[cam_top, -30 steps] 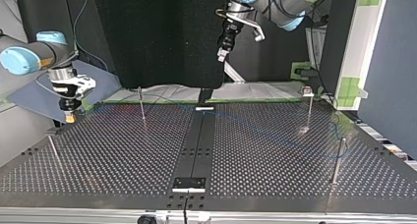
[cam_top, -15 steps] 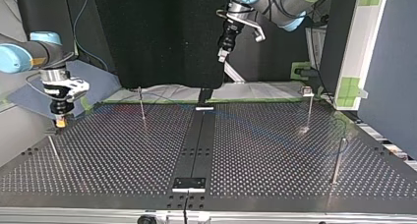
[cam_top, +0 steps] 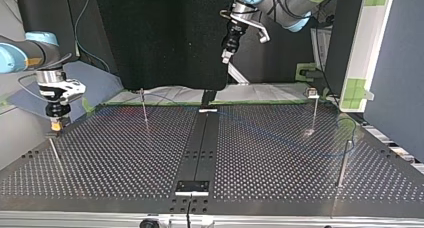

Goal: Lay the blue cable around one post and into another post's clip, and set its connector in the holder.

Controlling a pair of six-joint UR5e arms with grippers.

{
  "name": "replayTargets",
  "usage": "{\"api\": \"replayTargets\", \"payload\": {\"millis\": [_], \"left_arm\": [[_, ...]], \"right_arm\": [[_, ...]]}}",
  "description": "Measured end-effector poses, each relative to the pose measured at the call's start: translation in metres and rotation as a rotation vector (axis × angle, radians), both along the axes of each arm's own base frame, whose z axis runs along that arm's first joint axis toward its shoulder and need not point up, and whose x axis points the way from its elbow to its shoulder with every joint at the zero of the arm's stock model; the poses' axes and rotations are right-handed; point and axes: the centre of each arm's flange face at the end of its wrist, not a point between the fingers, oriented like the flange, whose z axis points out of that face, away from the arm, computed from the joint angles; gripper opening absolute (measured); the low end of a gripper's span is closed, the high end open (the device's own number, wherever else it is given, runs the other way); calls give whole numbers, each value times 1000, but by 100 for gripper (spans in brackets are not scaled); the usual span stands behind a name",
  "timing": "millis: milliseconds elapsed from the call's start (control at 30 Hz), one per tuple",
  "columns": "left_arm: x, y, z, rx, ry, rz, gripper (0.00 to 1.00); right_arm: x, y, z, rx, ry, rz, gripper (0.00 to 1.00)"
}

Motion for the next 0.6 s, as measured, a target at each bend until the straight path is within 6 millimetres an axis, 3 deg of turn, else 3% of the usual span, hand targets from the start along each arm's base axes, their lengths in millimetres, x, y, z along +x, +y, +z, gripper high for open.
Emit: {"api": "replayTargets", "payload": {"millis": [600], "left_arm": [[1,1,0,0,0,4,100]], "right_arm": [[-21,-7,2,-5,-38,-2,0]]}}
